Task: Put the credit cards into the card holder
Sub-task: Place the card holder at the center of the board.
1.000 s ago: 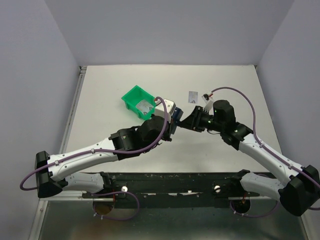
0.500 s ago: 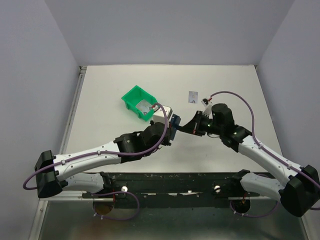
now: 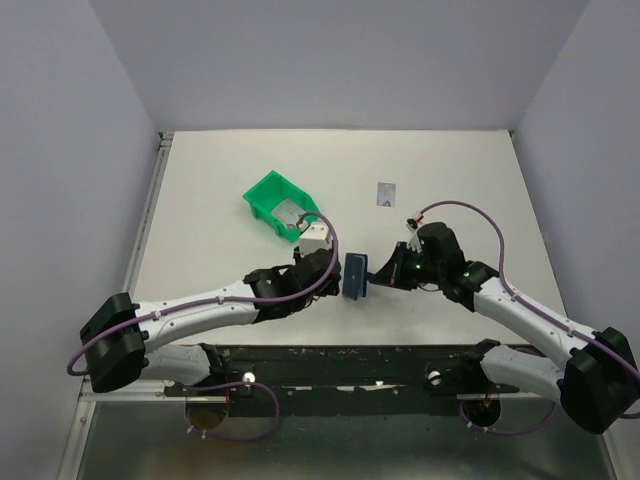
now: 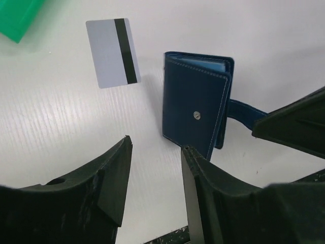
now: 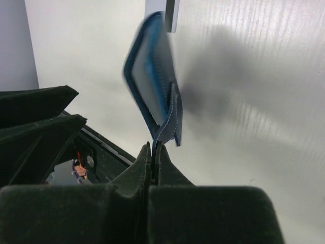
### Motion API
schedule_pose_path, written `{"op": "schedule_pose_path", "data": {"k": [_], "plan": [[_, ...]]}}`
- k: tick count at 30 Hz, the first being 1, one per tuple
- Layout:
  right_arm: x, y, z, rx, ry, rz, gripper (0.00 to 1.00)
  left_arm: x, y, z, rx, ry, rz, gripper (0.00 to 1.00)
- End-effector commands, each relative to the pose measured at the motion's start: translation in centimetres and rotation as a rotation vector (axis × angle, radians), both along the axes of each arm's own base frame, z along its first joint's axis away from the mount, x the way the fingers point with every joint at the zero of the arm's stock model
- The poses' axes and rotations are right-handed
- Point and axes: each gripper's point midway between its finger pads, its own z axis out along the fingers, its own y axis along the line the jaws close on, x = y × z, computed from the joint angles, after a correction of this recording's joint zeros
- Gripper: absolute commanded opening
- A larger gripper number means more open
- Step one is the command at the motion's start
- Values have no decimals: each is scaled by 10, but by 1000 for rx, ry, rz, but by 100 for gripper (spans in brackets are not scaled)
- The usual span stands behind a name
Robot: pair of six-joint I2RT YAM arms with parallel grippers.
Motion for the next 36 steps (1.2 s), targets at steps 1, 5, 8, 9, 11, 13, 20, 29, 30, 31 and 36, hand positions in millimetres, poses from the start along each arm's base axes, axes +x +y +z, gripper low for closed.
{"op": "schedule_pose_path", "data": {"k": [1,5,8,9,11,13,20,29,30,31,36], "plan": [[-1,-6,-8,-34,-5,-5,0,-4,2,-22,25,94,26,57],[-2,1,0,-1,-22,32,0,-4,2,-22,13,97,25,57],[-1,2,1,4,-19,35,0,-4,1,-23,7,101,14,58],[-1,3,1,5,-19,38,0,-4,1,-23,6,102,10,58],[0,4,0,6,-16,38,0,-4,-1,-24,-1,103,2,58],[0,4,-1,4,-15,41,0,-4,-3,-25,-2,106,-8,58],[-3,0,-7,-14,-5,36,0,7,-15,-20,5,79,-67,59],[-4,-3,-8,-34,-6,36,0,29,-30,-16,36,54,-185,59],[-4,-4,-8,-35,-8,33,0,30,-33,-15,42,48,-199,60],[-3,-4,-7,-37,-10,33,0,31,-35,-15,51,40,-216,60],[-4,-5,-8,-43,-12,33,0,36,-48,-12,96,1,-329,63]]}}
